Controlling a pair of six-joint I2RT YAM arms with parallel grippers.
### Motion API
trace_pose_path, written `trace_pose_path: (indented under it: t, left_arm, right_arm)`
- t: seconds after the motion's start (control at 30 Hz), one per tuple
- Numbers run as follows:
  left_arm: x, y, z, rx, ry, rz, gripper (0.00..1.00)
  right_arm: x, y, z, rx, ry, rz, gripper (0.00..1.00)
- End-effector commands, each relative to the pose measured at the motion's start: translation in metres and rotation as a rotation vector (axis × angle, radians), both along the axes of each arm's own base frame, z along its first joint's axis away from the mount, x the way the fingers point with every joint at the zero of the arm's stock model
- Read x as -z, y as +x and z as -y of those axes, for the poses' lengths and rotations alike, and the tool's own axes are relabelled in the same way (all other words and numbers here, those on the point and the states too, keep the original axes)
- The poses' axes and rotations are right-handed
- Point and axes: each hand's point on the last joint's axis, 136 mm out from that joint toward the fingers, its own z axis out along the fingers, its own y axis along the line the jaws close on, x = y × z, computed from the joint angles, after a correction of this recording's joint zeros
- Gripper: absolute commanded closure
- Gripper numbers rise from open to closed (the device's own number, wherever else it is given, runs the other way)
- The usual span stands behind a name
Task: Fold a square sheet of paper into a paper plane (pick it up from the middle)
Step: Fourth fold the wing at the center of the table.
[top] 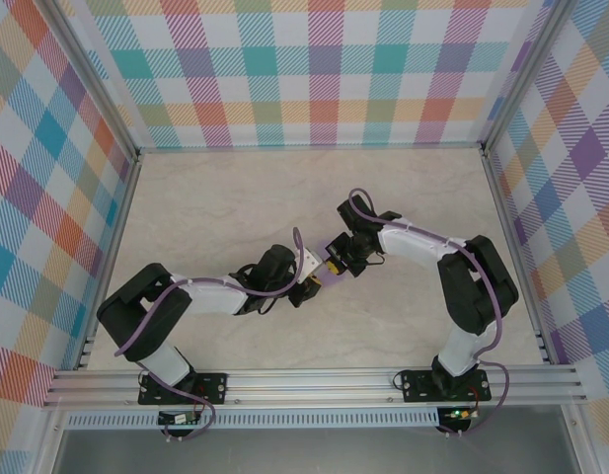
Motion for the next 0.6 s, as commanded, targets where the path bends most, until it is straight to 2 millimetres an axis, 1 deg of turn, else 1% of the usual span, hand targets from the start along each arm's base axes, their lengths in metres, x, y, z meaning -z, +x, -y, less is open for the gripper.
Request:
trace_pose_path:
  t: [0.0,0.1,0.13,0.23,0.37,0.4,0.43,0.47,0.5,0.57]
  left_arm:
    - [-0.007,0.003,0.011,0.03,-0.016,0.03,0.79]
    - [-0.006,0.003,0.009,0.027,-0.01,0.032,0.86]
    - [-0.005,0.003,0.009,0.027,-0.009,0.031,0.86]
    - [-0.005,0.002,0.01,0.024,-0.013,0.017,0.91]
    - [0.003,0.0,0.006,-0.019,-0.026,-0.038,0.93]
    - [0.004,0.0,0.006,-0.025,-0.037,-0.052,0.93]
    - [0.004,-0.002,0.006,-0.033,-0.052,-0.065,0.93]
    - [0.004,-0.003,0.005,-0.05,-0.065,-0.081,0.93]
    - [0.004,-0.004,0.005,-0.057,-0.073,-0.094,0.93]
    - [0.004,-0.003,0.003,-0.094,-0.085,-0.118,0.93]
  right_arm:
    - [-0.003,-0.001,-0.003,-0.014,0.014,-0.03,1.0]
    - [-0.004,0.0,-0.005,-0.018,0.023,-0.029,0.94]
    - [-0.006,0.002,-0.005,-0.02,0.026,-0.023,0.89]
    - [-0.011,0.008,-0.001,-0.037,0.023,0.007,0.7]
    - [-0.026,0.02,0.012,-0.075,0.009,0.104,0.42]
    - [-0.03,0.021,0.015,-0.088,0.003,0.133,0.37]
    - [-0.034,0.023,0.017,-0.103,0.002,0.163,0.34]
    - [-0.037,0.024,0.019,-0.123,0.007,0.201,0.32]
    - [-0.038,0.023,0.022,-0.131,0.005,0.224,0.31]
    - [-0.04,0.022,0.022,-0.162,0.035,0.283,0.3]
